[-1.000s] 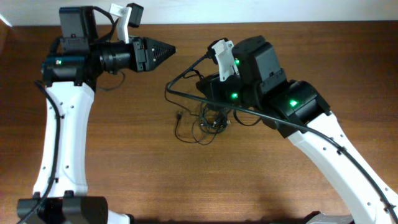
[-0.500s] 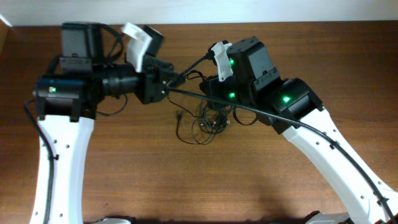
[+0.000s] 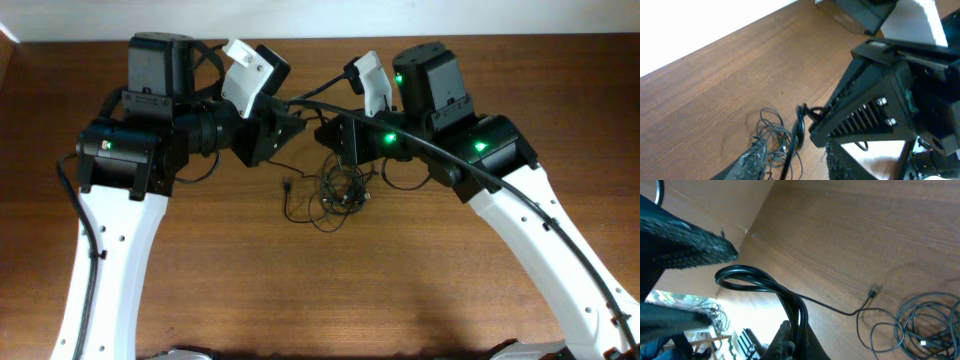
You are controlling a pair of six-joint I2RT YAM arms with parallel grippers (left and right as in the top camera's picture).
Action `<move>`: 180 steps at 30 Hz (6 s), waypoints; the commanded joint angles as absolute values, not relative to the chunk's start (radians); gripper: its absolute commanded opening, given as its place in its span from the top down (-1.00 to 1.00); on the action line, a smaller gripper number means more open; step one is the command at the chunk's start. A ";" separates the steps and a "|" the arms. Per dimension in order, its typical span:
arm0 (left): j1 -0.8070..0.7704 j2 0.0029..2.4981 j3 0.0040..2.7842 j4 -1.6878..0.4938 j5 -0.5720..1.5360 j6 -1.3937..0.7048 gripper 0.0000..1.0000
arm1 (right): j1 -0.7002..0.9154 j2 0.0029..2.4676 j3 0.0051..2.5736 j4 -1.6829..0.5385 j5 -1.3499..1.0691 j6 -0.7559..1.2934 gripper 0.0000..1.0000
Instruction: Untangle cables
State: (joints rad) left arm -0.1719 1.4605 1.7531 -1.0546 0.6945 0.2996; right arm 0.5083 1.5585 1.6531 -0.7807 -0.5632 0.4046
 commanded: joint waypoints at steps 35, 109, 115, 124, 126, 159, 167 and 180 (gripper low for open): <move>-0.227 1.520 1.756 -0.970 0.726 0.311 0.58 | 0.510 1.563 1.661 -0.841 -0.476 0.409 0.92; -0.226 1.519 1.756 -0.970 0.673 0.241 1.00 | 0.445 1.562 1.661 -0.797 -0.423 0.586 0.21; -0.226 1.519 1.756 -0.969 0.632 0.241 1.00 | 0.445 1.562 1.661 -0.794 -0.495 0.601 0.20; -0.226 1.519 1.756 -0.962 0.646 0.241 1.00 | 0.445 1.562 1.661 -0.793 -0.539 0.646 0.32; -0.227 1.519 1.756 -0.961 0.651 0.241 1.00 | 0.445 1.562 1.661 -0.793 -0.539 0.657 0.45; -0.138 1.519 1.756 -0.929 0.629 0.094 1.00 | 0.443 1.562 1.661 -0.886 -0.387 0.689 0.92; -0.073 1.519 1.756 -0.929 0.610 0.010 1.00 | 0.443 1.562 1.661 -0.886 -0.365 0.689 0.92; -0.147 1.519 1.756 -0.941 0.693 0.122 1.00 | 0.444 1.562 1.661 -0.789 -0.576 0.689 0.23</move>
State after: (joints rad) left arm -0.1276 1.5265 1.7504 -0.9348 0.6601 0.0677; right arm 0.4465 1.5608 1.6585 -0.8009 -0.5011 0.6930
